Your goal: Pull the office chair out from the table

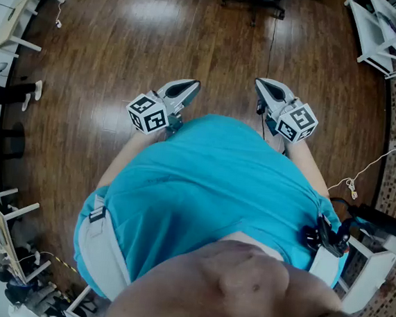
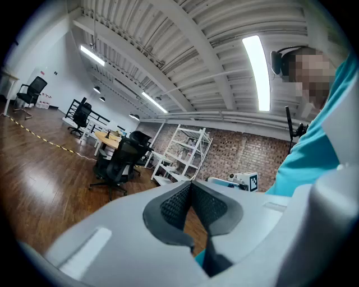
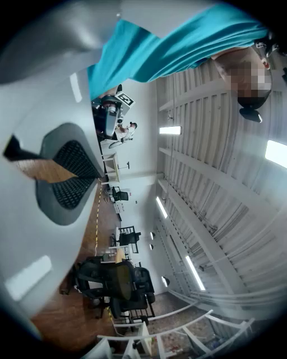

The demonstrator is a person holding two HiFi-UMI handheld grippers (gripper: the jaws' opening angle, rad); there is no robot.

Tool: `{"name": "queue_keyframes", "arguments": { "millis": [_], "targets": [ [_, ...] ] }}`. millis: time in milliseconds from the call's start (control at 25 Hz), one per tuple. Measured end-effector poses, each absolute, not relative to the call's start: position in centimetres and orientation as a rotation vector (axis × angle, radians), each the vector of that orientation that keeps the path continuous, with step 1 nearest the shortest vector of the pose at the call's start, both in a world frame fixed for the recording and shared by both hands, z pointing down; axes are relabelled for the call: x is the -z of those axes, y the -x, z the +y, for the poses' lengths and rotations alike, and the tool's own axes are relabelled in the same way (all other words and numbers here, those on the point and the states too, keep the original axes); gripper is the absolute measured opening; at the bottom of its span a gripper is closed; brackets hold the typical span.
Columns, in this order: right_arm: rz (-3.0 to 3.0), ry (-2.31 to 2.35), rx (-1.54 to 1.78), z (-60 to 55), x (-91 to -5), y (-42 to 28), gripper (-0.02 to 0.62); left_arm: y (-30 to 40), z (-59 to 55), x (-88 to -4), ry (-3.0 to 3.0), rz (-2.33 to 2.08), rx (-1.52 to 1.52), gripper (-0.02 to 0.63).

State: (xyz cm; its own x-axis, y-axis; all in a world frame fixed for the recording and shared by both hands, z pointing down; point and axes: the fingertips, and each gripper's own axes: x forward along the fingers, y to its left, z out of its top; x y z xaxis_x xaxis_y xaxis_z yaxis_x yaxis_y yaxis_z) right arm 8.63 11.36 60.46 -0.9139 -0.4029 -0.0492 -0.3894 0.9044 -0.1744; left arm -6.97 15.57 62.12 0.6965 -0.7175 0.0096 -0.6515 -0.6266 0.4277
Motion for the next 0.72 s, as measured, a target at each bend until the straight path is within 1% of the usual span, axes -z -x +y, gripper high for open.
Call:
{"name": "queue_keyframes", "arguments": {
  "millis": [160,360,520,720],
  "targets": [
    [2.983,0.634,0.278,8.4,-60.9,-10.7,0.0,4.5,13.5,-62.9,-2.506,-1.051,0.201,0.0],
    [2.987,0.63,0.291,4.9,-61.6,-9.0,0.0,7.3,10.2,-63.5,-2.475,-1.085,0.232,0.002],
    [2.999,0.644,0.272,1.3,-61.3,-4.7,0.0,11.6,7.0,-64.3,-2.473,-1.065,0.255,0.002],
    [3.006,0.718,0.238,-4.6,-58.7,3.1,0.0,21.4,0.7,-61.6,-2.485,-1.032,0.309,0.0]
  ]
}}
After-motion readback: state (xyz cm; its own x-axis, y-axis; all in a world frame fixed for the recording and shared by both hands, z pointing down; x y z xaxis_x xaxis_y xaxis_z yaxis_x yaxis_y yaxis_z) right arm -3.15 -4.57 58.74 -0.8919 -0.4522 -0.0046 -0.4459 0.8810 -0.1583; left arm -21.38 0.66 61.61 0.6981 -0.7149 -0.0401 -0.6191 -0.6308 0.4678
